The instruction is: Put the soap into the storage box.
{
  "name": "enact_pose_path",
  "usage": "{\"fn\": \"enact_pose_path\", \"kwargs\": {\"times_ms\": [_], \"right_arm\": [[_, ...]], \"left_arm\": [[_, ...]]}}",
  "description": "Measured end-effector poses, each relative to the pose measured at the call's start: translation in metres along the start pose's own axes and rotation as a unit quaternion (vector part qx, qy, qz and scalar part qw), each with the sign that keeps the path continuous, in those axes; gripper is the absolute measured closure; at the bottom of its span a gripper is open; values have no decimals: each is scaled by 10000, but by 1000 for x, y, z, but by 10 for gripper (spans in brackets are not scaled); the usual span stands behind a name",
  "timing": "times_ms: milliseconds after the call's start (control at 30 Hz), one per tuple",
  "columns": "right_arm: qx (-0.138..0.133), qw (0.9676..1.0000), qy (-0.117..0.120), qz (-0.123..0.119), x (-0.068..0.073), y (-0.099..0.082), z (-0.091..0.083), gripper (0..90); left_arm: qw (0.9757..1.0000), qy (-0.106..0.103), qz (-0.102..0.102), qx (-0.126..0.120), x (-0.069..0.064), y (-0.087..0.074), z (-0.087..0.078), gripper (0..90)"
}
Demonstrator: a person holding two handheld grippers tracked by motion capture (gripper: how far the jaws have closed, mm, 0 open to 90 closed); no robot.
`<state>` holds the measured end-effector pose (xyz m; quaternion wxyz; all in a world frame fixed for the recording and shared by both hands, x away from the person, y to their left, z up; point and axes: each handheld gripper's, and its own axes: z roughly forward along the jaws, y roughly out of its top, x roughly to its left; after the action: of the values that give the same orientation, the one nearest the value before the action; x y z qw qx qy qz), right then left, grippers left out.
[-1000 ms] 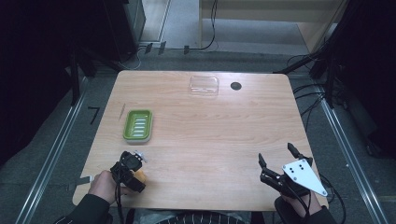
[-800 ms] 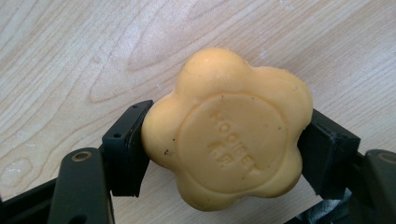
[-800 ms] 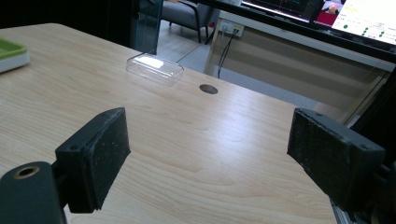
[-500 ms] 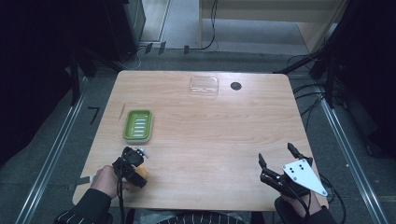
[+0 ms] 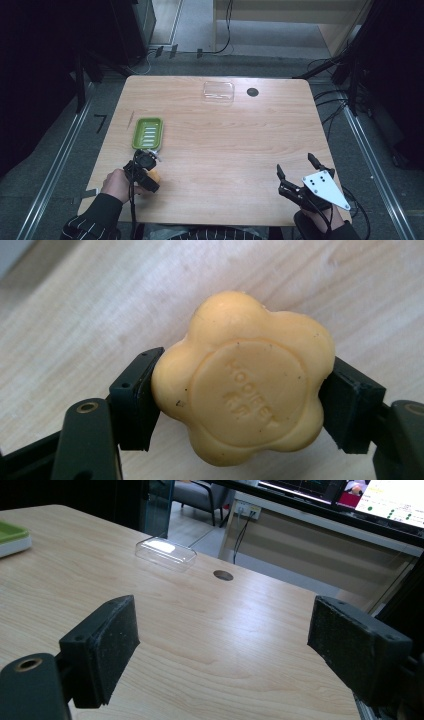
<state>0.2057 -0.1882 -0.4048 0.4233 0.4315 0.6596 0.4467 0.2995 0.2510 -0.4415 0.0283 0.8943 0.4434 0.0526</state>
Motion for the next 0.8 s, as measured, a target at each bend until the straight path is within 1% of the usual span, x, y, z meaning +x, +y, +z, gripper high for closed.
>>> {"fn": "enact_pose_path", "kwargs": {"times_ms": [33, 133, 167, 200, 400, 433, 533, 567, 600, 800], "right_arm": [[10, 10000, 3, 16, 0, 0, 0, 133], [1, 10000, -3, 5, 0, 0, 0, 133], [9, 10000, 4, 11, 0, 0, 0, 133], [9, 10000, 3, 15, 0, 0, 0, 133], [12, 10000, -1, 10, 0, 0, 0, 133], [6, 10000, 0, 11, 0, 0, 0, 133], [5, 10000, 0, 14, 0, 0, 0, 133], [7, 10000, -2, 16, 0, 0, 0, 133], [5, 10000, -4, 1, 0, 0, 0, 133], [11, 10000, 1, 12, 0, 0, 0, 133]], "left_arm": [[10000, 6, 19, 12, 1, 1, 0, 281], [10000, 16, -13, -4, 3, 5, 0, 281], [10000, 36, -18, -56, 4, 6, 0, 281], [10000, 26, -8, -32, 5, 8, 0, 281], [10000, 16, 30, -78, 7, 15, 0, 281], [9999, 35, 11, -104, 7, 16, 0, 281], [10000, 24, 32, -90, 9, 19, 1, 281], [9999, 38, 38, -134, 9, 20, 2, 281], [9999, 44, 37, -125, 9, 21, 1, 281], [9994, 86, -18, -334, 13, 27, -4, 281]]}}
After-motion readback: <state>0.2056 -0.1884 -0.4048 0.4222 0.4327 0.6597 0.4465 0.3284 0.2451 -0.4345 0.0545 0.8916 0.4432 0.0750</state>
